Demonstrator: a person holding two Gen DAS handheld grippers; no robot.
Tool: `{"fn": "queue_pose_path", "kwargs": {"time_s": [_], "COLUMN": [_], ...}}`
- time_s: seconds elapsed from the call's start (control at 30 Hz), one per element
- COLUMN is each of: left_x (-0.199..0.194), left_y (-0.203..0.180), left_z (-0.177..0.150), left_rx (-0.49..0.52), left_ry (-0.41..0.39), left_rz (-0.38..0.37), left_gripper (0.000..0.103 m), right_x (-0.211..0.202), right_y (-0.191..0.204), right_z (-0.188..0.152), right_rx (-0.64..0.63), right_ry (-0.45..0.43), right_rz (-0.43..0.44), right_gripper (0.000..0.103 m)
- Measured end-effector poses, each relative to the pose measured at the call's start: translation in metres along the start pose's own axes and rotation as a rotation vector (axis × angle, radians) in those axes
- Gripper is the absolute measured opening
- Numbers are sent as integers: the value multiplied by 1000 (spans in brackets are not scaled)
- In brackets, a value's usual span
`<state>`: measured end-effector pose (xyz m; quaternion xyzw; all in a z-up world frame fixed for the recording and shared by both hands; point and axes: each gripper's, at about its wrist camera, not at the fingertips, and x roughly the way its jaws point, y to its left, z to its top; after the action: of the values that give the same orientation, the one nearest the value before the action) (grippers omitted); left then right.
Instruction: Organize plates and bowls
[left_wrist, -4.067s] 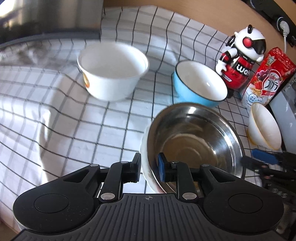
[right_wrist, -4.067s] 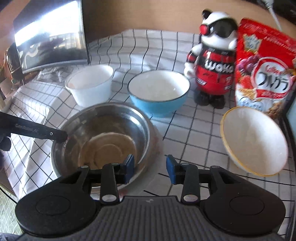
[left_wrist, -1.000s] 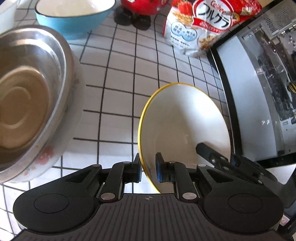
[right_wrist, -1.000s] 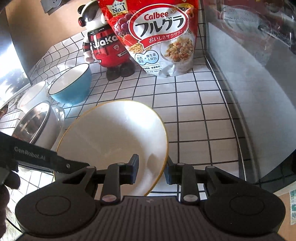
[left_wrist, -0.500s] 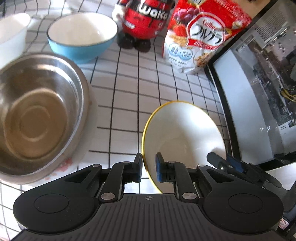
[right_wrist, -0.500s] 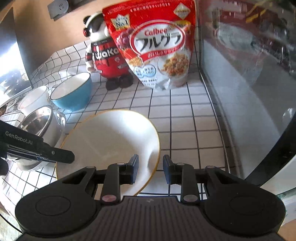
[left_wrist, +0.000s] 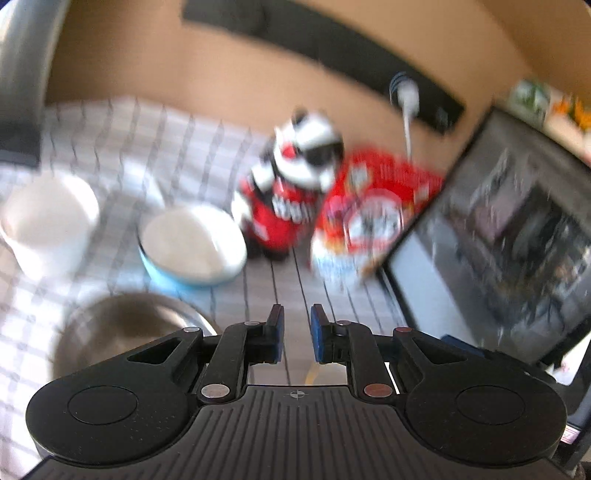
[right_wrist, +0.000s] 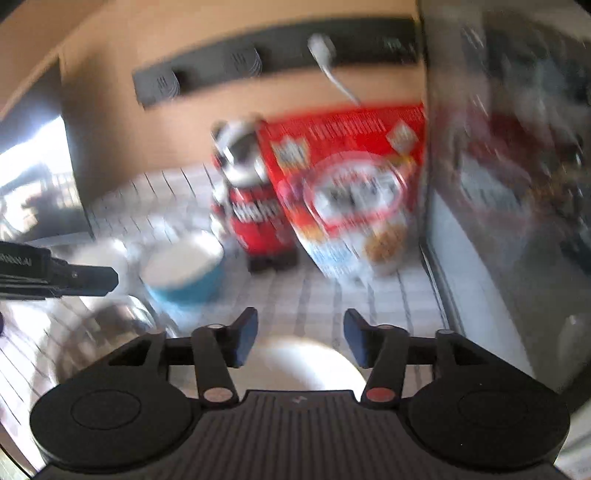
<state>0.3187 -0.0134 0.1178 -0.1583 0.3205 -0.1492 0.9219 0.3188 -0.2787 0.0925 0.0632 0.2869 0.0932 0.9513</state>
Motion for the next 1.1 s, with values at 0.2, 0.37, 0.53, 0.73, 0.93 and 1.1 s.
{"fn": "queue_pose_path", "kwargs": {"time_s": [0.2, 0.37, 0.53, 0.73, 0.93, 1.1], "left_x": [-24, -39, -52, -12, 78, 143], "left_y": [41, 79, 111, 126, 119, 120], "left_z": [55, 109, 154, 189, 169, 151], "left_rx": [11, -23, -27, 1, 62, 110], "left_ry": [-62, -45, -93, -4, 251, 402], "left_rz": [-4, -35, -125, -232, -69, 7], "left_gripper": [17, 17, 17, 17, 17, 17], "right_x": [5, 13, 28, 44, 72, 90], "right_y": [46, 99, 134, 152, 137, 110], "right_z": [51, 110, 177, 216, 189, 155], "right_rx": [45, -8, 88, 70, -77, -98], "right_ry": [-36, -95, -88, -87, -3, 1], "right_rz": [80, 107, 151, 46, -66, -133], "right_gripper": [62, 62, 62, 72, 75, 75]}}
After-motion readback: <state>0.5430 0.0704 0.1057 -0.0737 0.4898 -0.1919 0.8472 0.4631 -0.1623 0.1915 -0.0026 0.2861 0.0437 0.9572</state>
